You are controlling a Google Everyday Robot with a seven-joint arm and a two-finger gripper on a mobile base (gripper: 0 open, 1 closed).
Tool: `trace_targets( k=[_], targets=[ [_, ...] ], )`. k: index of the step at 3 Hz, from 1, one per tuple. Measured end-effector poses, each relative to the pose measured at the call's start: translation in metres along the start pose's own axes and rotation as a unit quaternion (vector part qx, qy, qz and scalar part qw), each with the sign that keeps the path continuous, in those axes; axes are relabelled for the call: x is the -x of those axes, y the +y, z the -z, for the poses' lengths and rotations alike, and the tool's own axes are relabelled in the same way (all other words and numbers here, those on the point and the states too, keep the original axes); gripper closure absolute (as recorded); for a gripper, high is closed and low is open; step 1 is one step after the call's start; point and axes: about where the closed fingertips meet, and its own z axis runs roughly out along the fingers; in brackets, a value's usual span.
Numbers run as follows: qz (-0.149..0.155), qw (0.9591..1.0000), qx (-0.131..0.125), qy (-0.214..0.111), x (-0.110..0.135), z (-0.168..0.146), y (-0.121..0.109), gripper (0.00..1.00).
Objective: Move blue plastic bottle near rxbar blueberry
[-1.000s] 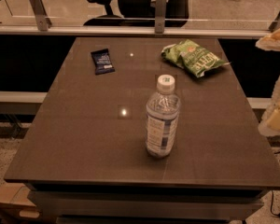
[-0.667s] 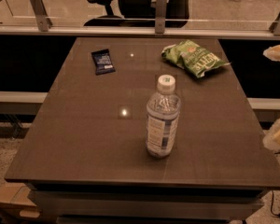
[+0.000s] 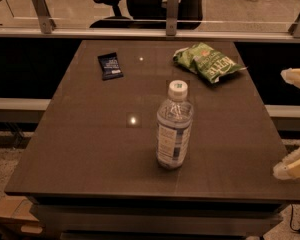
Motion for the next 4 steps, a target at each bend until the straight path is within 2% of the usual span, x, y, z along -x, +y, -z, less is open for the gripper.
trace_targets(
  k=[1, 2, 3, 4],
  targets=[
    [-0.014, 0.9975, 0.0, -0.069, 0.008, -0.005, 0.004, 0.0],
    [-0.025, 0.992, 0.0, -0.123, 0.015, -0.016, 0.006, 0.0],
    [-0.038, 0.9862, 0.013, -0.161, 0.021, -0.034, 0.01, 0.0],
    [-0.047, 0.9816, 0.032, -0.182, 0.026, -0.053, 0.014, 0.0]
  ],
)
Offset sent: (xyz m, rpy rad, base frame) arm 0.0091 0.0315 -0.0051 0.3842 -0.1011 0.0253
